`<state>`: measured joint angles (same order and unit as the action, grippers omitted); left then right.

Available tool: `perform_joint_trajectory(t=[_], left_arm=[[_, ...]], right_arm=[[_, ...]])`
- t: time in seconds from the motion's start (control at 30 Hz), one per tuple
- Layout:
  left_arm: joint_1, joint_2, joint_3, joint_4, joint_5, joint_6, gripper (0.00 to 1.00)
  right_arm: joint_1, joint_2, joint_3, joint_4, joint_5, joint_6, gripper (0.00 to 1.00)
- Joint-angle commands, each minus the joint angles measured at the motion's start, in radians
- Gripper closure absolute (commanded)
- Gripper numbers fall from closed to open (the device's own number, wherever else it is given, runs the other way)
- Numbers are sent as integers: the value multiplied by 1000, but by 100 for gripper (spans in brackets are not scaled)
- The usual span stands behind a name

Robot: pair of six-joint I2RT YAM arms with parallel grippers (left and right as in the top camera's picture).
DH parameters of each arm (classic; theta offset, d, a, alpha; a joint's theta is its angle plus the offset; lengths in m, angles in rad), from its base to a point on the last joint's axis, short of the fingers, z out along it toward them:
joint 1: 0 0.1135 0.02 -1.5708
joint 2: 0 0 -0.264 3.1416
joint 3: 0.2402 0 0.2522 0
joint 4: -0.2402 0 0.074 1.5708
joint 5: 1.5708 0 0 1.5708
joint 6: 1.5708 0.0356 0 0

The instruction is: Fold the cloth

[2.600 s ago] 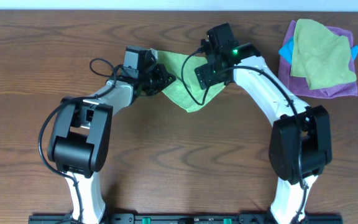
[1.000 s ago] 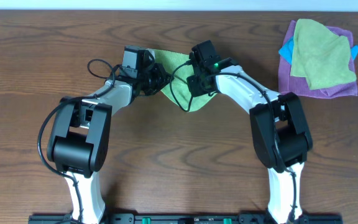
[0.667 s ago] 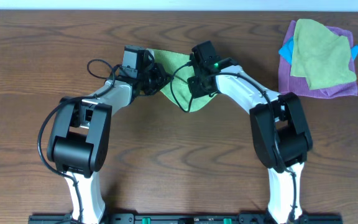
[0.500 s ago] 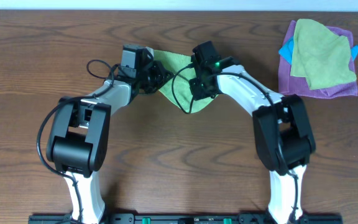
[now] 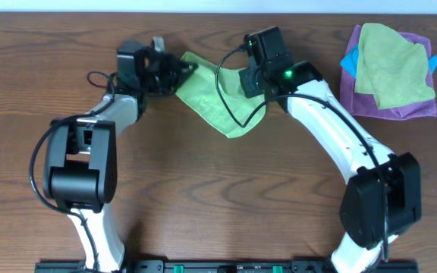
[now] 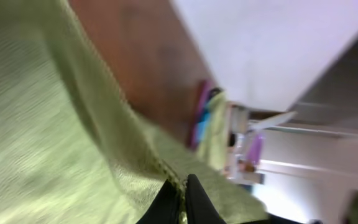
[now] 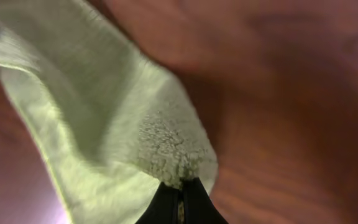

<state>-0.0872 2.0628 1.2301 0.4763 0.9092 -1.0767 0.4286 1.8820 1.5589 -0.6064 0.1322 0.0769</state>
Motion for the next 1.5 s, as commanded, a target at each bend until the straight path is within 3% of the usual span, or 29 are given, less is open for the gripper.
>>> perform_joint_trajectory(t=[0.0,0.23,0.37,0.53,0.7,0.87,1.0,1.1,1.3,1.47], left_arm=[[16,-6,80,24,64,-90,94],[42,-6,127,18,63,-87,94],[71,-6,127,18,64,-87,94],[95,-6,158,35,95,-90,94],[99,-6,301,33,134,-69,94],[133,-6,426,-96,223,-16,94],[145,-6,444,-218,375,24,94],[153,-6,443,-363,452,139,94],[192,-6,443,-378,423,153,94],[214,-6,452,-359,357,153,94]], right_arm=[[-5,-40,-1,29,123,-37,99],[-5,-69,-1,62,182,-116,98],[-17,-72,-1,87,316,-146,99],[-26,-72,-1,203,312,-269,98],[-26,-77,0,350,313,-329,98],[-26,-110,5,347,312,-328,99],[-18,-143,5,232,288,-325,99],[-15,-161,5,140,262,-311,99],[-15,-196,5,148,190,-275,99],[-25,-203,5,328,197,-322,99]])
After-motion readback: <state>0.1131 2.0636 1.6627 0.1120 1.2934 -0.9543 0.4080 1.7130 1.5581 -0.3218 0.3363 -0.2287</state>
